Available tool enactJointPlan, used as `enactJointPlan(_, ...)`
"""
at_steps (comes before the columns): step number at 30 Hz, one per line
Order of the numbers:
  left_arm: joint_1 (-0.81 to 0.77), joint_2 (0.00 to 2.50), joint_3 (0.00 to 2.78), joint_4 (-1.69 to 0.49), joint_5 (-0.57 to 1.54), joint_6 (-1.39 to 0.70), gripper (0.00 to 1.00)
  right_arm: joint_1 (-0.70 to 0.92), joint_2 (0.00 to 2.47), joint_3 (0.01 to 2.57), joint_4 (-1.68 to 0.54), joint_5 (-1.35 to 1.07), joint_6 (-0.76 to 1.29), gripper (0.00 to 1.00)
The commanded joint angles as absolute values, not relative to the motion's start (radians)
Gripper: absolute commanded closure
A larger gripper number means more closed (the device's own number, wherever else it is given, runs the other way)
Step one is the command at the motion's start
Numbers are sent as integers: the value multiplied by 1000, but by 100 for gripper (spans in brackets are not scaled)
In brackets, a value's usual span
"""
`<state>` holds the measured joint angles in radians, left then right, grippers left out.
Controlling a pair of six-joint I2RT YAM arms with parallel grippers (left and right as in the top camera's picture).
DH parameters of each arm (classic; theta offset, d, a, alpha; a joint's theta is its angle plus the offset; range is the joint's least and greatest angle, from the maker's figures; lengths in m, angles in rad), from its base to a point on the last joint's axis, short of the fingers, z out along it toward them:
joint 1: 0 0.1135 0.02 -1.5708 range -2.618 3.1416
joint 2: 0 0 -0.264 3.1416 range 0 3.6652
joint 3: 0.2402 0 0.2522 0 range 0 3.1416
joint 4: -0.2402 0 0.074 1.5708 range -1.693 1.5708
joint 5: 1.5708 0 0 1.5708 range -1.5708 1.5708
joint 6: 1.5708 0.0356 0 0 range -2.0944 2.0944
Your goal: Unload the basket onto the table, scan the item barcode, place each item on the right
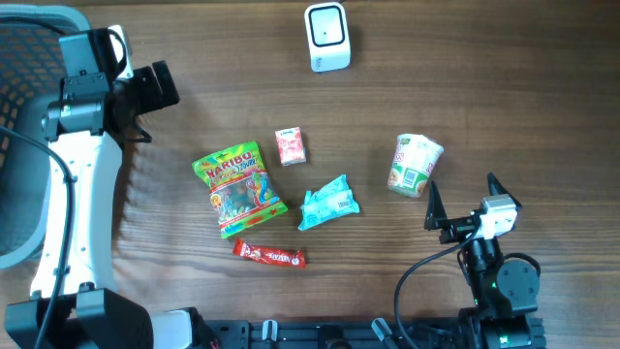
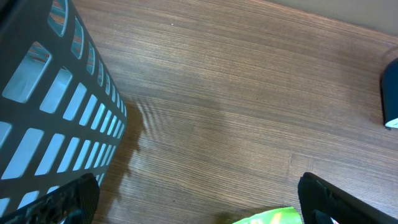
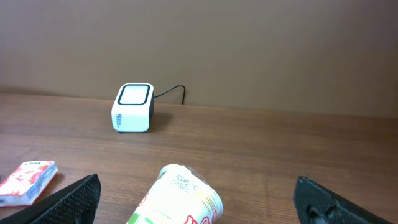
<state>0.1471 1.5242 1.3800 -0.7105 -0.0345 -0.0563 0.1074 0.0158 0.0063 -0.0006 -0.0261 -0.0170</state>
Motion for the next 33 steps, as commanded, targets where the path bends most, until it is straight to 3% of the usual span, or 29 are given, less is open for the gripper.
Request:
enactJointPlan(1, 155, 1515, 1388, -711, -19, -37, 0, 102, 10, 5, 2, -36, -19, 0)
enactJointPlan(33, 155, 1515, 1388, -711, -19, -37, 0, 102, 10, 6, 15, -62, -7, 0)
